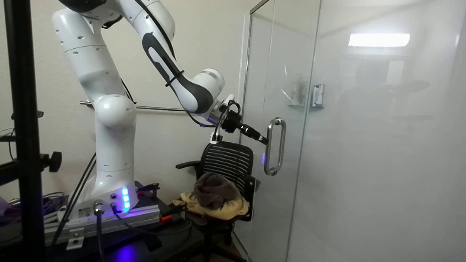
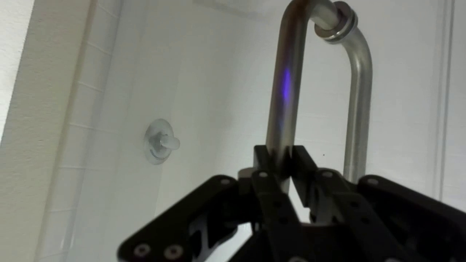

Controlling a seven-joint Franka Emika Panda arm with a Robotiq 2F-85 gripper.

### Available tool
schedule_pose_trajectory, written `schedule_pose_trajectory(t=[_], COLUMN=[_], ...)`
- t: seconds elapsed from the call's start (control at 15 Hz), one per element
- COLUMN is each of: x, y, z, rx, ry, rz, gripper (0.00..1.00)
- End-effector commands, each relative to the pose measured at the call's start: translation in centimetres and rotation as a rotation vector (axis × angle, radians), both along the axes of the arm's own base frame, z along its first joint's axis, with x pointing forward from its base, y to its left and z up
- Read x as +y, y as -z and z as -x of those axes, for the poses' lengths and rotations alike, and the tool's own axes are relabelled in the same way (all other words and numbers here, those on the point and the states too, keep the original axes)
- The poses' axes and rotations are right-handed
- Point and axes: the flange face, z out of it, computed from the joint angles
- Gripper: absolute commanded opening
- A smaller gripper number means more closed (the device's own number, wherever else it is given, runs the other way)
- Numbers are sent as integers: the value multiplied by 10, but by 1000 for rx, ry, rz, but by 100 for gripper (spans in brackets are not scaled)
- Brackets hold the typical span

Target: Open the shower door

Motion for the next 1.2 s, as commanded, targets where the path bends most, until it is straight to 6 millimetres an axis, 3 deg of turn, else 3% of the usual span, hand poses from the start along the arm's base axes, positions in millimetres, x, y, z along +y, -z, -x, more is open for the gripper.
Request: schedule_pose_trajectory(t=[0.0,0.6,1.13], x=[-41,-73,-89], y=[-45,-59,-59], z=[32,91,121], rx=[-70,-46,-91], ry=[83,42,29], rz=[89,1,-70], gripper=[5,5,5])
